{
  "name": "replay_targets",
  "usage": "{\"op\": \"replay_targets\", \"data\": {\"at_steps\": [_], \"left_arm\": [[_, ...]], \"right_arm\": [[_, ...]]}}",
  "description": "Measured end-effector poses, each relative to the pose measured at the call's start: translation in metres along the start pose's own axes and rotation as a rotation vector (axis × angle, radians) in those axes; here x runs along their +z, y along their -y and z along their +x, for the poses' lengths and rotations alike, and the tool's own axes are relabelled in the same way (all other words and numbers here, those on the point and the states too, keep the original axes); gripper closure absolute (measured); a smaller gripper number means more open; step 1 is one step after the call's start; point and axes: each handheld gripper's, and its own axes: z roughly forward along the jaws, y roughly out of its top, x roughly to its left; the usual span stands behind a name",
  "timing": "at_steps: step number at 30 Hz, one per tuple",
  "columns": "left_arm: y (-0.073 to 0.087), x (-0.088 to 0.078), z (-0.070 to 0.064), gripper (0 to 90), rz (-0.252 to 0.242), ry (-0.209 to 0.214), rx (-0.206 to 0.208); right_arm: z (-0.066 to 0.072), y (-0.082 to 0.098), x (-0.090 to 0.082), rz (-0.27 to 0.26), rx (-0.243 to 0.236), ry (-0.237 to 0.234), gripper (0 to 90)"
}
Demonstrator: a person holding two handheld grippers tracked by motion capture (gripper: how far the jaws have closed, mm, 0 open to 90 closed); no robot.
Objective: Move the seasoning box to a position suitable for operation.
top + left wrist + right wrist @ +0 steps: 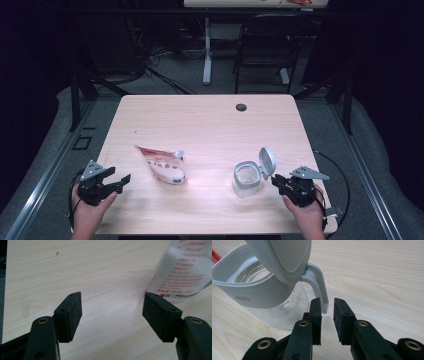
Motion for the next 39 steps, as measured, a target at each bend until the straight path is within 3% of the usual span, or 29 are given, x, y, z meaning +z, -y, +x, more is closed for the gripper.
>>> {"op": "replay_targets", "data": {"at_steps": [3,9,15,19,24,29,34,37,39], "left_arm": [[-0.004,-0.001,0.0,29.1,-0.005,0.022,0.008],[-0.013,-0.002,-0.003,23.7,-0.011,0.006,-0.004],[-0.026,-0.007,-0.005,16.5,-0.052,-0.013,0.01],[-0.035,-0.007,-0.004,16.4,-0.051,-0.063,-0.017],[-0.039,-0.006,-0.001,16.4,-0.051,-0.076,-0.042],[-0.048,-0.007,-0.004,17.8,-0.059,-0.134,-0.016],[-0.058,-0.007,-0.007,18.2,-0.076,-0.173,-0.024],[-0.063,-0.005,-0.008,20.9,-0.066,-0.178,-0.039],[-0.065,-0.004,-0.008,19.4,-0.053,-0.158,-0.04]], "right_arm": [[0.0,0.001,0.0,0.0,0.003,-0.001,76.2],[0.0,0.001,-0.002,-0.002,0.009,-0.003,75.7],[-0.003,0.001,-0.004,-0.008,0.014,-0.001,75.5],[-0.003,0.001,-0.004,-0.009,0.014,-0.002,75.3],[-0.003,0.001,-0.004,-0.007,0.014,-0.002,75.0],[-0.003,0.001,-0.004,-0.01,0.016,-0.003,74.6],[-0.004,0.002,-0.004,-0.014,0.018,-0.004,74.2],[-0.003,0.002,-0.005,-0.015,0.016,-0.001,74.1],[-0.003,0.002,-0.005,-0.018,0.02,-0.001,74.0]]}}
